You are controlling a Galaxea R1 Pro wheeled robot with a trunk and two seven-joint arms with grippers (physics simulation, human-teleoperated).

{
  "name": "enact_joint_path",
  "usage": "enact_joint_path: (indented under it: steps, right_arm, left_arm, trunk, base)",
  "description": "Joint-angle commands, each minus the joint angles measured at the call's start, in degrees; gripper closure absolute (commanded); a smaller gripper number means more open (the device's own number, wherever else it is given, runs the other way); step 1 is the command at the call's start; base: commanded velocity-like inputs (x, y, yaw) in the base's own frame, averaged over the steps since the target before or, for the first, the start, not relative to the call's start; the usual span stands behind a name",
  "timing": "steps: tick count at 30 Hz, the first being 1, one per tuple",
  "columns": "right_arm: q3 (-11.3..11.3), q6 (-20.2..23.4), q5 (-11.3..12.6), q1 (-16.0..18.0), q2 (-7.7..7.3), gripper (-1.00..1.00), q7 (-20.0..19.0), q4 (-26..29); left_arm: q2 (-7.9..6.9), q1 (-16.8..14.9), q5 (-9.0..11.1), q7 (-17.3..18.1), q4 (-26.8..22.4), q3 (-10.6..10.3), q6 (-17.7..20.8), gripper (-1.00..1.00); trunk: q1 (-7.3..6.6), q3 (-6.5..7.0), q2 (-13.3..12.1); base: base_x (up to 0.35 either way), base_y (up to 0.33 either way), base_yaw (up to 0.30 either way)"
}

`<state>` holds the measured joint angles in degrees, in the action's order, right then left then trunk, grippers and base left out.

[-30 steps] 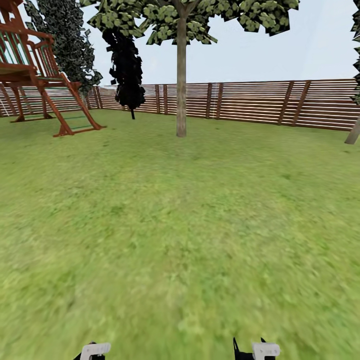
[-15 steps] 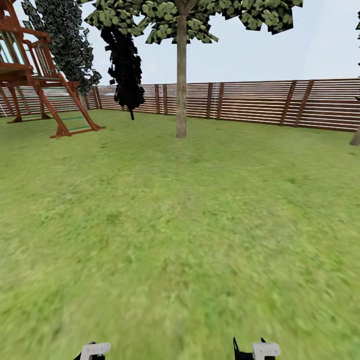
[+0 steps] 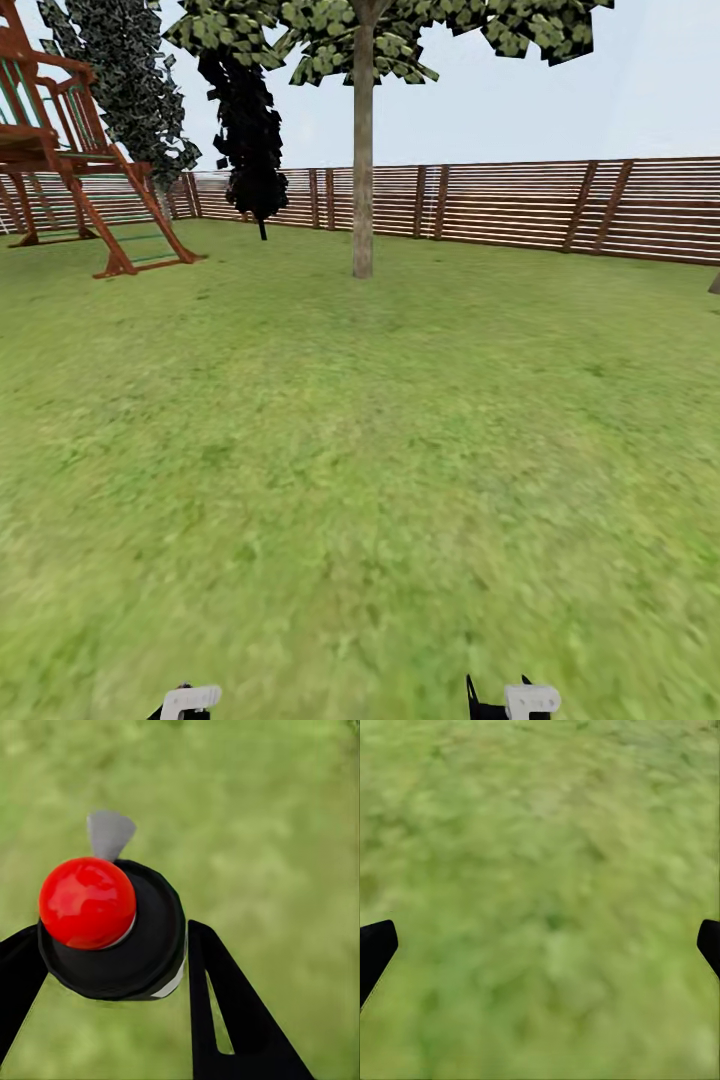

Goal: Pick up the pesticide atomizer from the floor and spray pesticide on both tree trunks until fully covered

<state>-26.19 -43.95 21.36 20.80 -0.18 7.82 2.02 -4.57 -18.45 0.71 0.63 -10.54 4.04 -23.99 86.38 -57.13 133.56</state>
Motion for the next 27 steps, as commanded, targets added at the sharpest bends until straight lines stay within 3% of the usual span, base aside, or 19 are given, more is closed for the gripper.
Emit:
enact_joint_path:
  steps: [1,27]
  right_arm:
    - [0.0,0.0,0.0,0.0,0.0,-1.0,0.0,0.0]
    - [0.0,0.0,0.0,0.0,0.0,-1.0,0.0,0.0]
  left_arm:
    - [0.0,0.0,0.0,0.0,0.0,0.0,0.0,1.0]
    - [0.0,0.0,0.0,0.0,0.0,0.0,0.0,1.0]
  trunk:
    - [0.0,0.0,0.0]
    - [0.0,0.0,0.0]
  base:
    - [0.339,0.0,0.0]
    - [0.338,0.0,0.0]
